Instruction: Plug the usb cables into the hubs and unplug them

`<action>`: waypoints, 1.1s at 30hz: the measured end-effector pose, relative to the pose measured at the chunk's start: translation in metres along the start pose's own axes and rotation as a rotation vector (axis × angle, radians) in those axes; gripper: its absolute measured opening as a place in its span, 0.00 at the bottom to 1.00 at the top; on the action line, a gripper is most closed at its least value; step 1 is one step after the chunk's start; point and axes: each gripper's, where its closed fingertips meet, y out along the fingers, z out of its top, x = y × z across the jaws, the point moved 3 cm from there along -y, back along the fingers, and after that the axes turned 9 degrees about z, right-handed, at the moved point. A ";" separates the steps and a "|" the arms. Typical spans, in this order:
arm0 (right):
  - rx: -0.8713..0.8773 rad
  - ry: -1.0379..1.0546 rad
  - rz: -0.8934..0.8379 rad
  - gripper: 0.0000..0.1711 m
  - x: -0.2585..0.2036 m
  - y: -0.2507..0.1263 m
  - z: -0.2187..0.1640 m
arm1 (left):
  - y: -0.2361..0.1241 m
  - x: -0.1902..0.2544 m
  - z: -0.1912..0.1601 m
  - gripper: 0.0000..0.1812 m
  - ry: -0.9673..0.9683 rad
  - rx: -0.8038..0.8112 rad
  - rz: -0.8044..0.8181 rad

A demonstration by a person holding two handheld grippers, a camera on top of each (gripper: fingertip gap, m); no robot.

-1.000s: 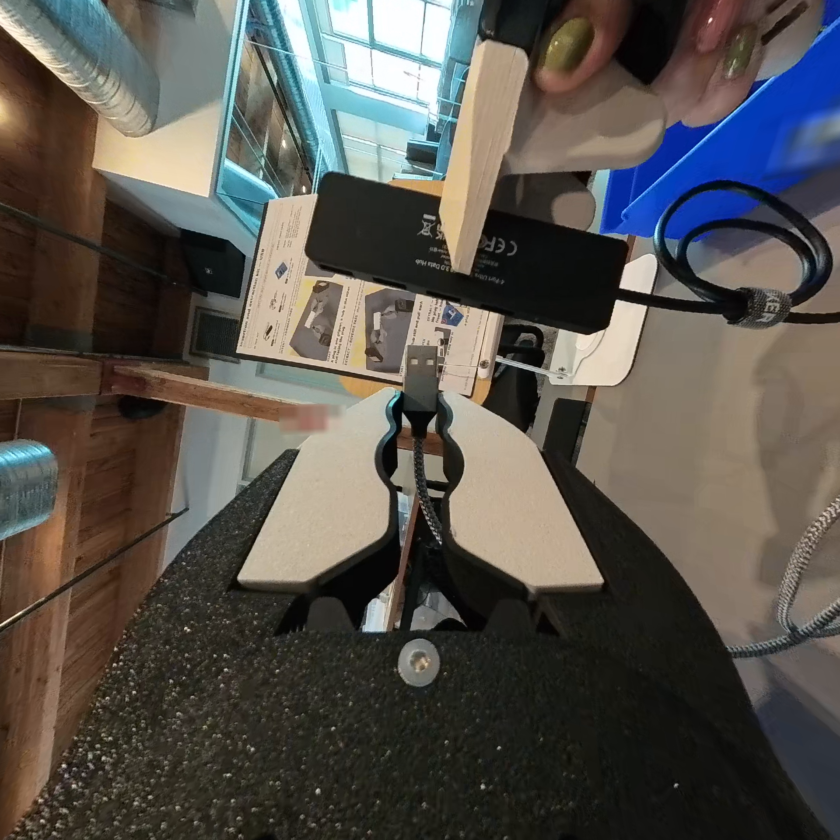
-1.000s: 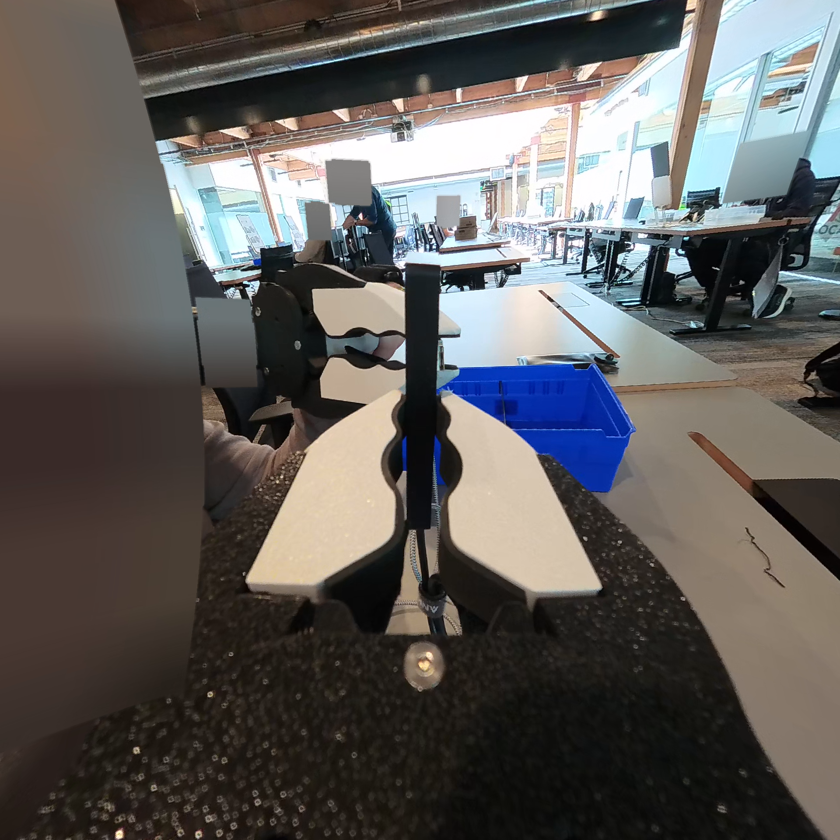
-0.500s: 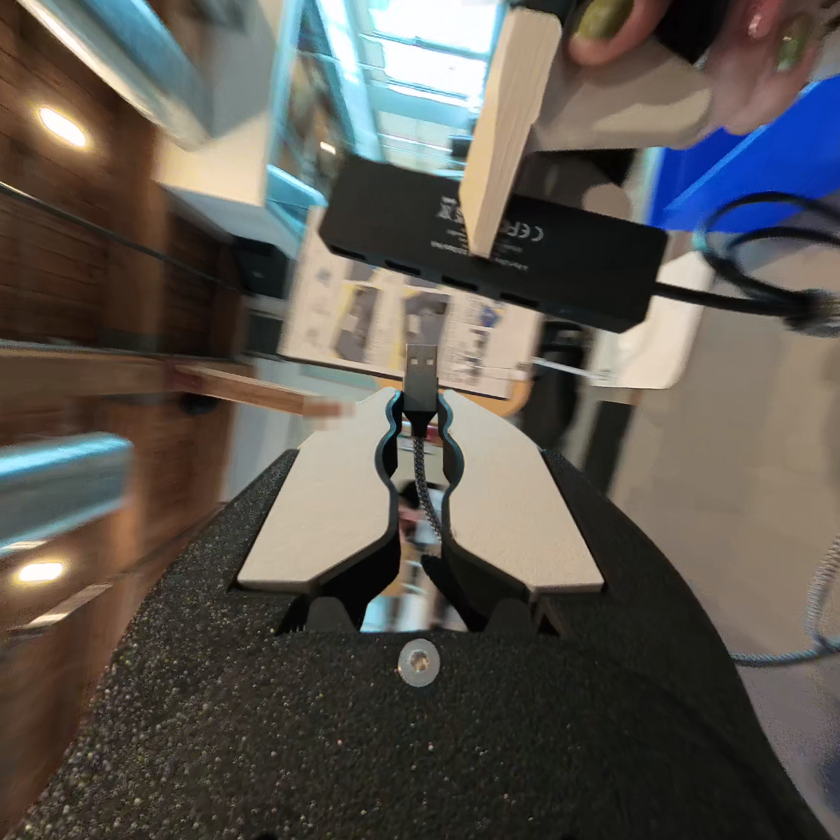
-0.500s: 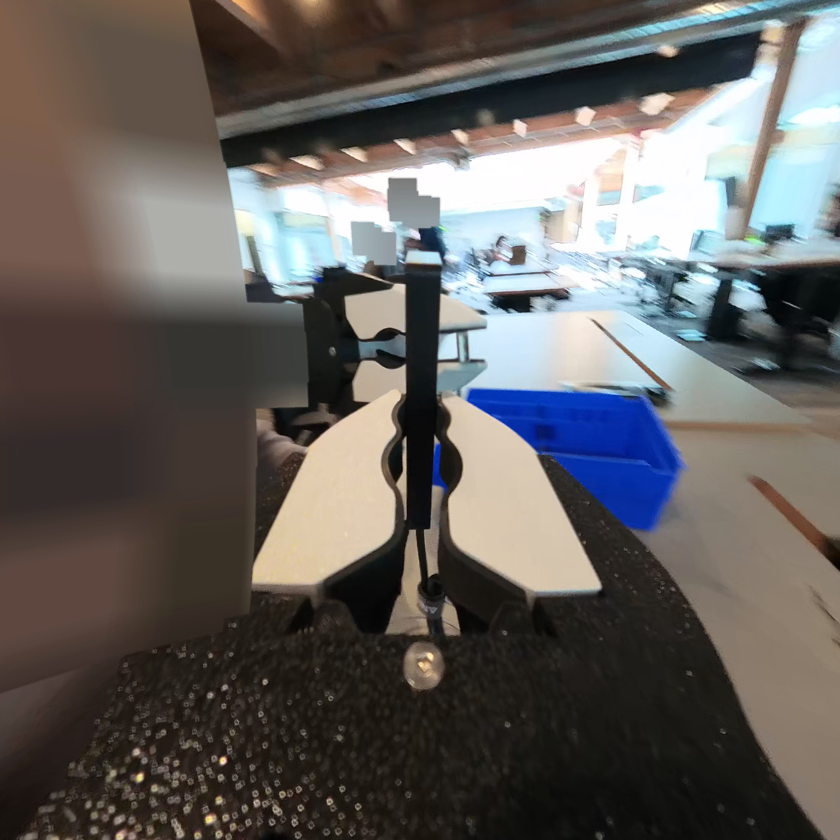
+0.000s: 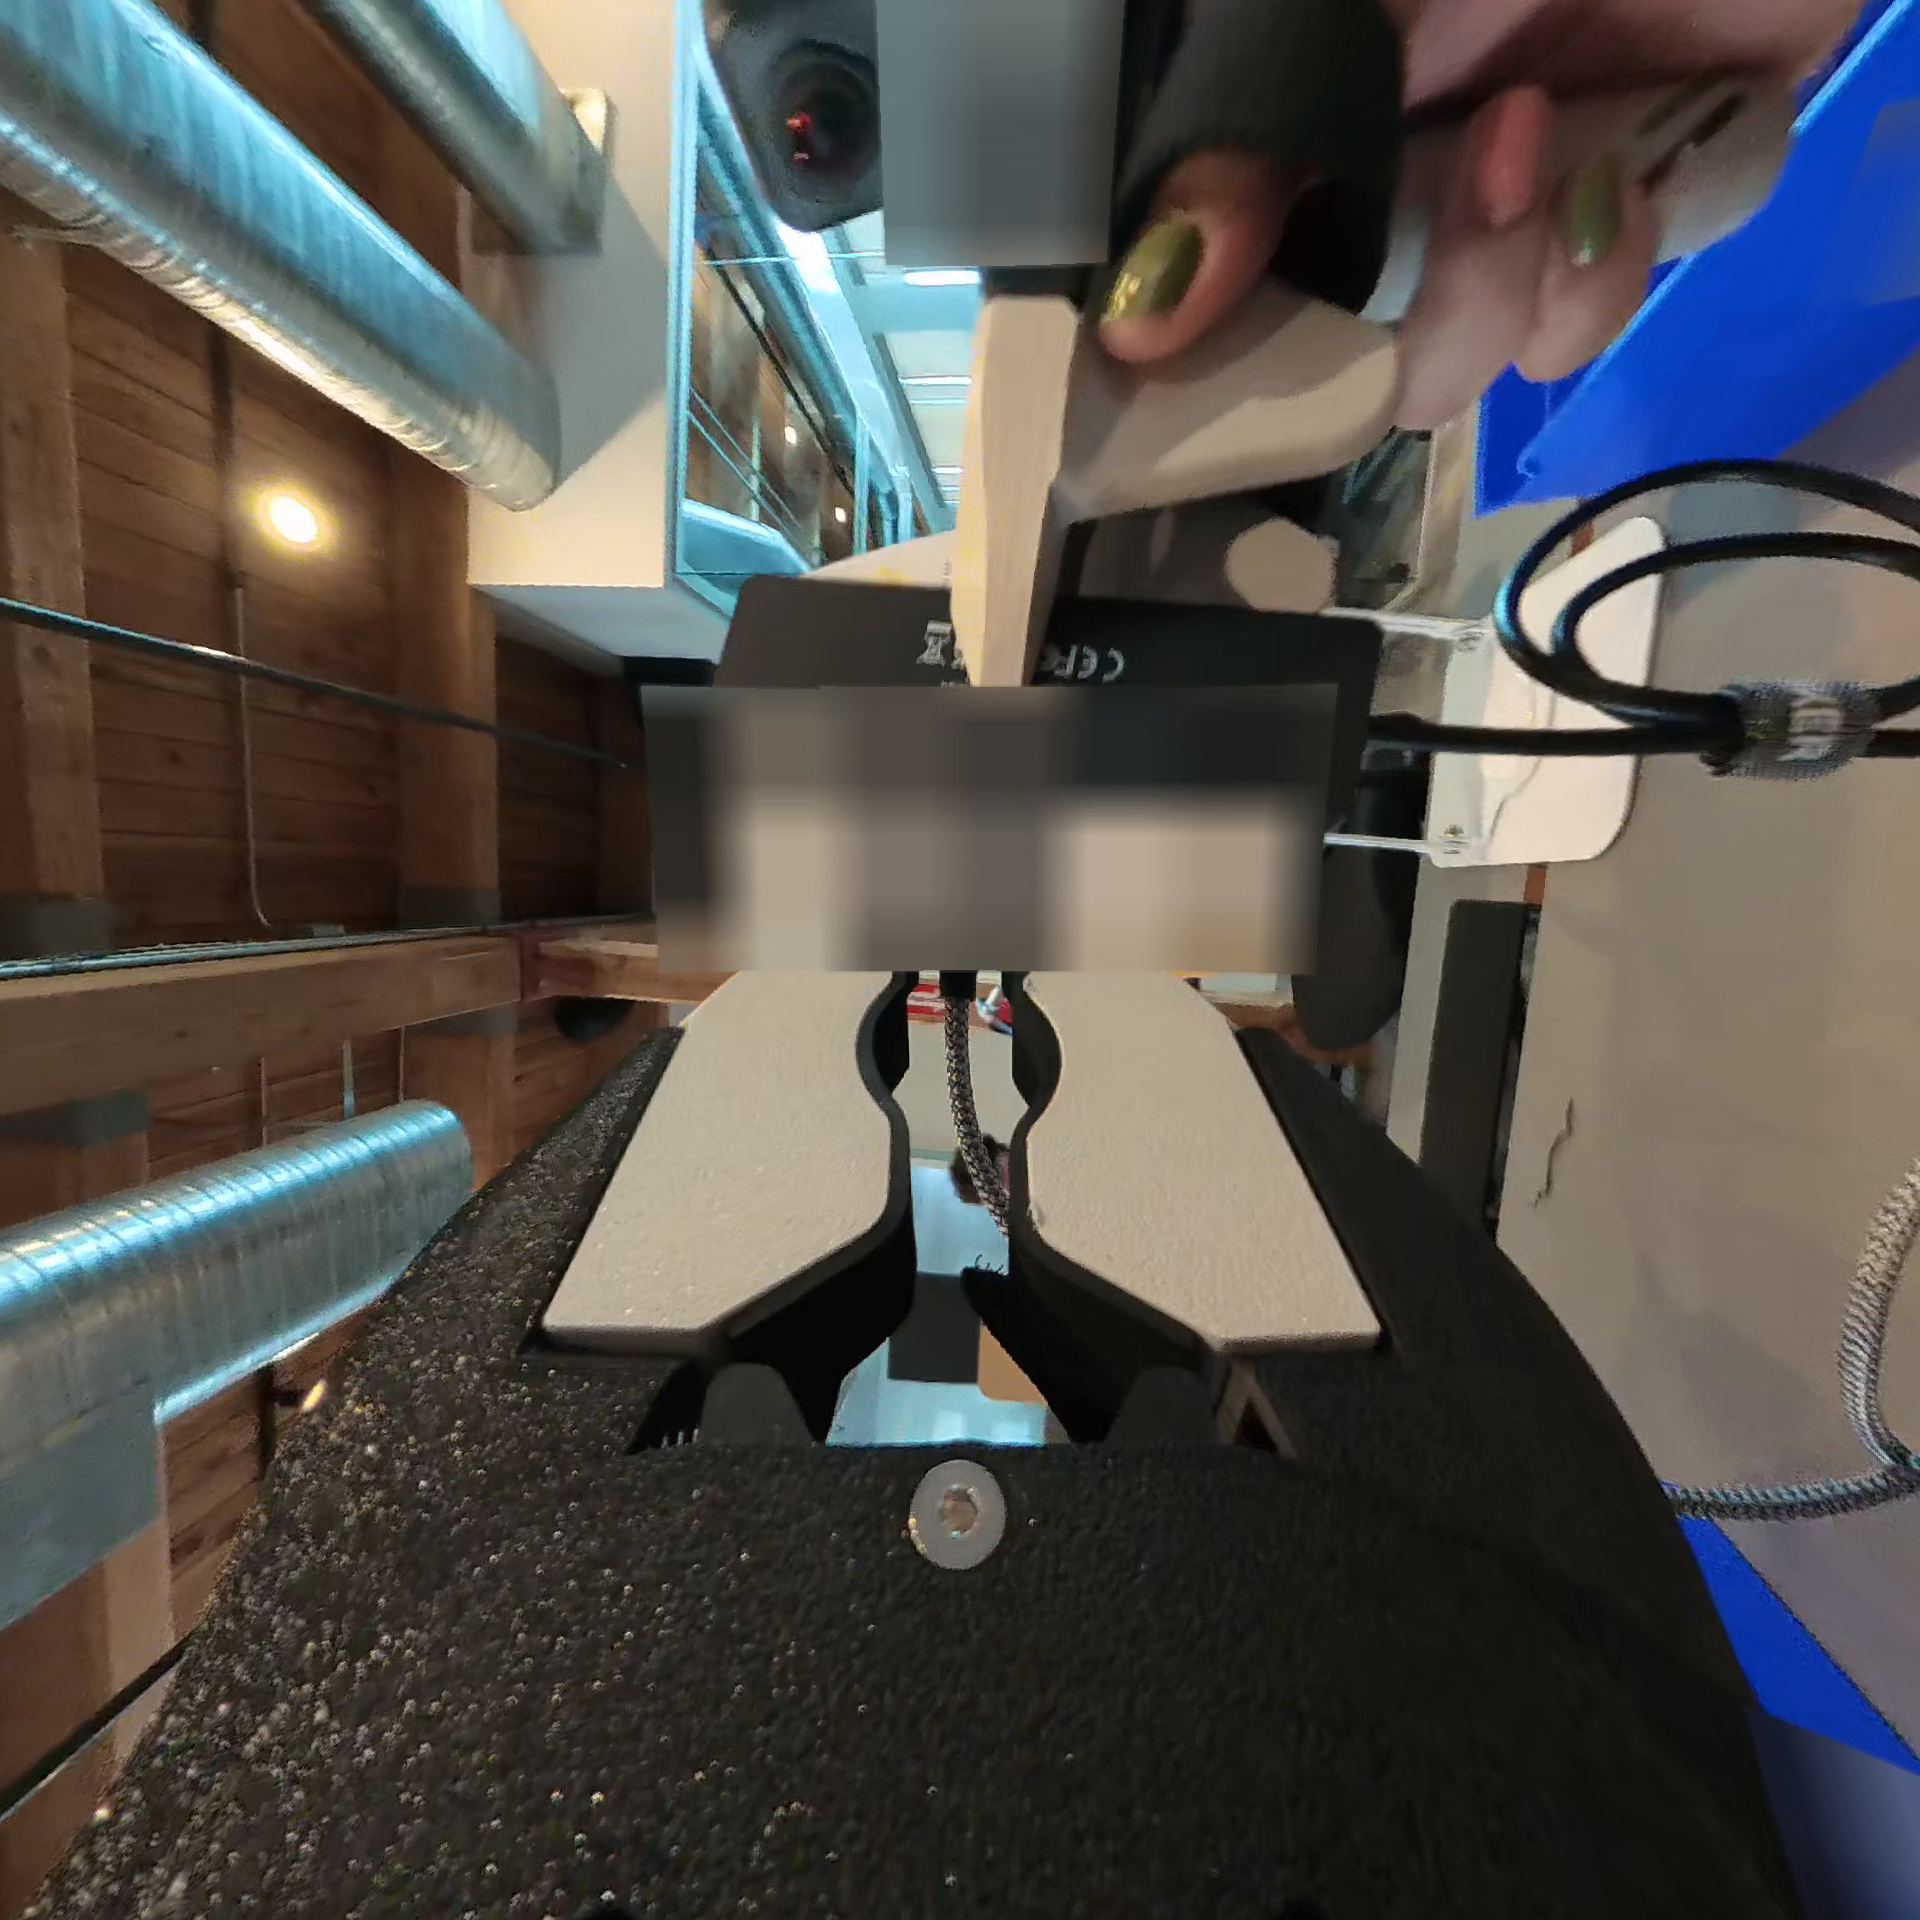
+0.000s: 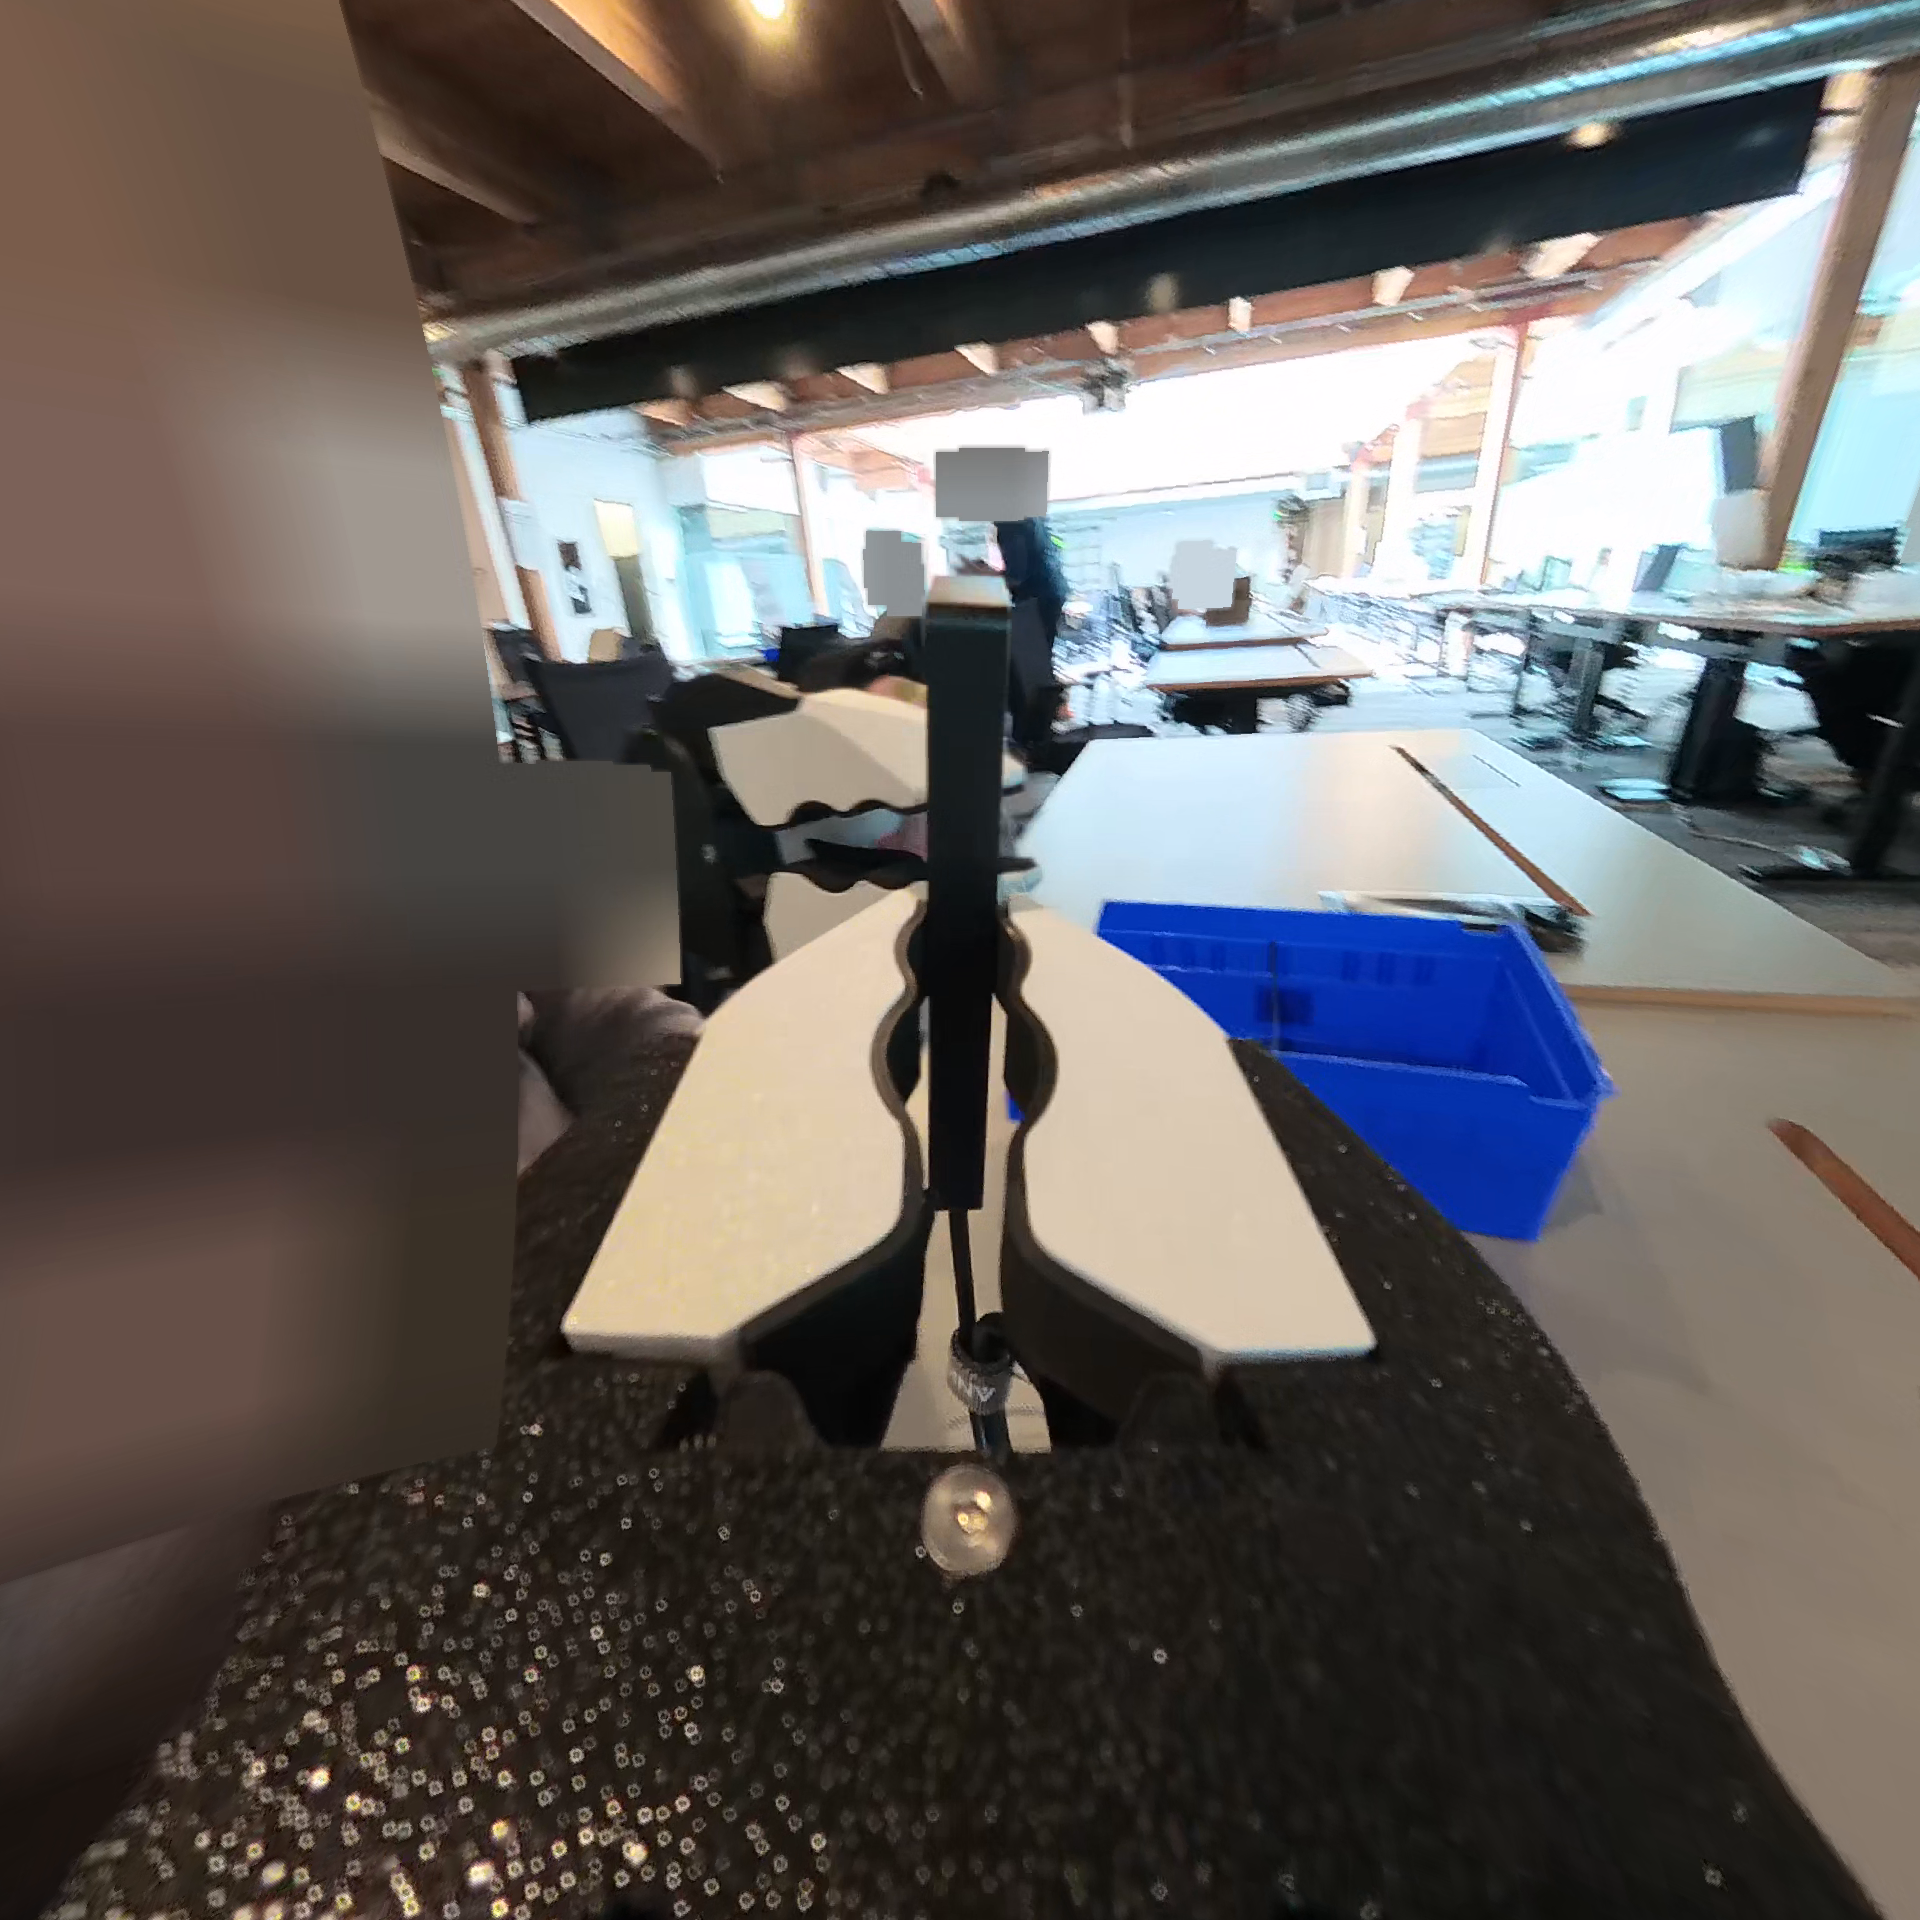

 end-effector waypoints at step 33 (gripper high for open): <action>-0.177 -0.070 -0.136 0.06 0.008 -0.005 -0.011 | 0.002 0.021 -0.005 0.08 -0.142 0.032 -0.198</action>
